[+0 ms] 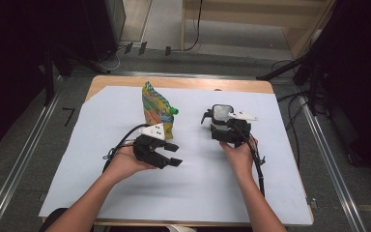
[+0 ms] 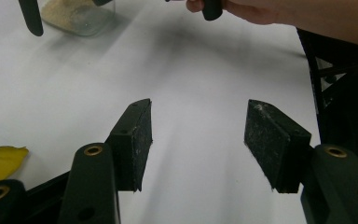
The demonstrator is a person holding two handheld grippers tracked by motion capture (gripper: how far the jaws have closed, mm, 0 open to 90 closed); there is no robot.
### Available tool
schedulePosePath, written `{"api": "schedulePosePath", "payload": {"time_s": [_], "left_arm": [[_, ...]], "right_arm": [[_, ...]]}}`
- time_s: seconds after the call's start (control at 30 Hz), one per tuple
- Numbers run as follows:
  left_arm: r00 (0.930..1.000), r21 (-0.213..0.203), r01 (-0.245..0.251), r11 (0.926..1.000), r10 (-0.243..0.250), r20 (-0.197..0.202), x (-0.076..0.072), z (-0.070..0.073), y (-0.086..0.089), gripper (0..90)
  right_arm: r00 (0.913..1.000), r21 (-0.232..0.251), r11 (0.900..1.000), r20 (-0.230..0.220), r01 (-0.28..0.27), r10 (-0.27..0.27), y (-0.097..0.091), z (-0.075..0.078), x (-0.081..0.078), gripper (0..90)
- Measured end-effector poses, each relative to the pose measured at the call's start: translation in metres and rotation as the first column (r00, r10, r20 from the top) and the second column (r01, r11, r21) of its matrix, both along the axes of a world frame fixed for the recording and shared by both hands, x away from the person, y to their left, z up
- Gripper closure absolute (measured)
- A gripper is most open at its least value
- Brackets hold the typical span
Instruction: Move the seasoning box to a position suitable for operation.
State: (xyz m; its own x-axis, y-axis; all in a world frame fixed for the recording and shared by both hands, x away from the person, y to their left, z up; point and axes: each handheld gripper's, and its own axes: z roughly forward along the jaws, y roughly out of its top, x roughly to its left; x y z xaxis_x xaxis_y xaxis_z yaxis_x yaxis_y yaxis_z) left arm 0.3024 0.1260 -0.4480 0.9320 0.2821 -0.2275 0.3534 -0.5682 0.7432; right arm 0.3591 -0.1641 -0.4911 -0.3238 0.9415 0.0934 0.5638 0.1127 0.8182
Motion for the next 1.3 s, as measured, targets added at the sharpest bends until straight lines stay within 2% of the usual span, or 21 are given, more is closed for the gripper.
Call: {"api": "schedulePosePath", "payload": {"time_s": [0.03, 0.3, 0.47, 0.63, 0.83, 0.97, 1.17, 1.3], "left_arm": [[1.0, 0.001, -0.001, 1.0, 0.001, -0.002, 0.0, 0.0, 0.0, 42.1], [1.0, 0.001, 0.003, 1.0, -0.003, -0.006, -0.001, -0.001, -0.001, 42.2], [0.9999, -0.001, 0.004, 1.0, -0.004, -0.014, 0.0, -0.001, -0.001, 42.2], [0.9999, -0.005, 0.004, 1.0, -0.004, -0.015, 0.0, -0.001, -0.001, 42.2], [0.9999, 0.0, 0.005, 1.0, -0.005, -0.015, 0.001, -0.001, 0.0, 42.2], [0.9998, 0.0, 0.001, 1.0, -0.001, -0.02, 0.002, -0.002, 0.0, 42.4], [0.9998, -0.001, -0.005, 1.0, 0.005, -0.021, 0.002, -0.002, 0.0, 42.3], [0.9998, -0.004, -0.015, 0.9999, 0.015, -0.013, 0.003, -0.002, 0.0, 42.5]], "right_arm": [[0.9995, -0.003, 0.9997, 0.02, 0.026, -0.026, 0.003, -0.002, 0.003, 9.2], [0.9938, 0.011, 0.995, 0.049, 0.099, -0.1, 0.011, -0.012, 0.014, 9.6], [0.9841, 0.034, 0.9862, 0.067, 0.162, -0.164, 0.018, -0.019, 0.019, 9.5], [0.9787, 0.031, 0.9818, 0.079, 0.188, -0.189, 0.022, -0.02, 0.024, 9.5], [0.976, 0.014, 0.982, 0.109, 0.188, -0.189, 0.023, -0.023, 0.026, 11.7], [0.9779, 0.004, 0.985, 0.119, 0.173, -0.172, 0.02, -0.023, 0.026, 13.6], [0.983, 0.016, 0.9894, 0.113, 0.144, -0.145, 0.014, -0.022, 0.024, 14.2], [0.989, 0.029, 0.9926, 0.087, 0.118, -0.12, 0.01, -0.019, 0.02, 14.4]]}}
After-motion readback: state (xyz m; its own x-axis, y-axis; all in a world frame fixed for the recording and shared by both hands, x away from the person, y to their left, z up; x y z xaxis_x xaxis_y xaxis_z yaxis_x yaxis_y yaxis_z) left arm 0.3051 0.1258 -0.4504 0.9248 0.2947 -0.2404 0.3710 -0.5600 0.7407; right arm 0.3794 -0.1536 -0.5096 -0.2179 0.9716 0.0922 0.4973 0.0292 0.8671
